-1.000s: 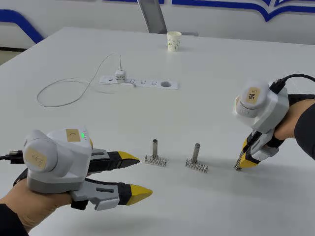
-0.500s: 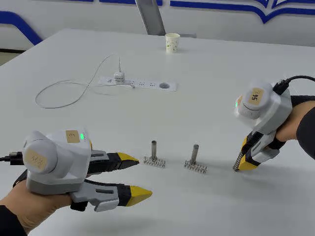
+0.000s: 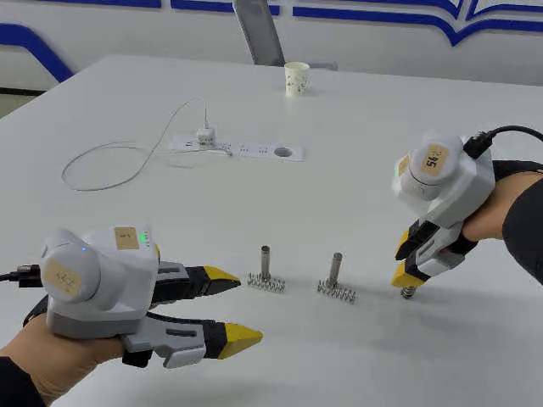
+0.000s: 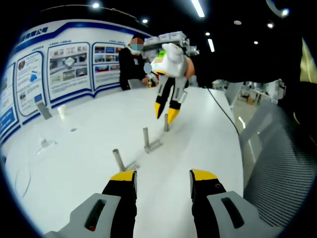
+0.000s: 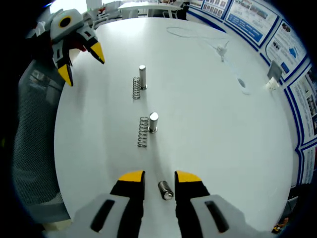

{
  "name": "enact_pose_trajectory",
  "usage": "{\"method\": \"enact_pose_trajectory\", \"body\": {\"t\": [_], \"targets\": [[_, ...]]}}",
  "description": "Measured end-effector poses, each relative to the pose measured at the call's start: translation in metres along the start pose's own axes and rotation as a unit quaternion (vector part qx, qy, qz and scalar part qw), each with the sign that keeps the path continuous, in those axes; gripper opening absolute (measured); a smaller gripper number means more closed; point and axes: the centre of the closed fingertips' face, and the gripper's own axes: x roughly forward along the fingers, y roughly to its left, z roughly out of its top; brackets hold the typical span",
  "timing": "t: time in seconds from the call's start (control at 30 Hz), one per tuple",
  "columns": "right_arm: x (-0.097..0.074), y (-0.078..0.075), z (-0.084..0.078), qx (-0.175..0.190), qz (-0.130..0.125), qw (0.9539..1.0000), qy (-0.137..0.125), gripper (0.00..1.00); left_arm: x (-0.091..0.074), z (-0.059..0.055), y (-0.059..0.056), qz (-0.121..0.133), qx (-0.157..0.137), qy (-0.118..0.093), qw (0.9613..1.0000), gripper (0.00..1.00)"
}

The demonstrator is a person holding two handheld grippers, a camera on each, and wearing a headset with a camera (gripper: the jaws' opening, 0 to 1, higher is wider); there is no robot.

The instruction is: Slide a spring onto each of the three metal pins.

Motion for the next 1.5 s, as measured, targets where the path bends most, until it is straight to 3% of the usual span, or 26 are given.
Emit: {"method": "enact_pose_trajectory", "body": {"t": [0.23,0.8,1.5], "targets": [[0.01,0.01,0.013,0.005,0.009,0.9998,-0.017,0.22,0.0,0.0,0.001,0.001,-0.001,-0.002,1.0,0.43],[0.036,0.02,0.026,0.022,0.03,0.9986,-0.039,0.19,0.001,0.0,0.003,0.003,-0.003,-0.002,1.0,0.42],[0.056,0.022,0.026,0.031,0.037,0.9983,-0.032,0.15,0.001,-0.002,0.003,0.004,-0.007,0.001,1.0,0.41]]}}
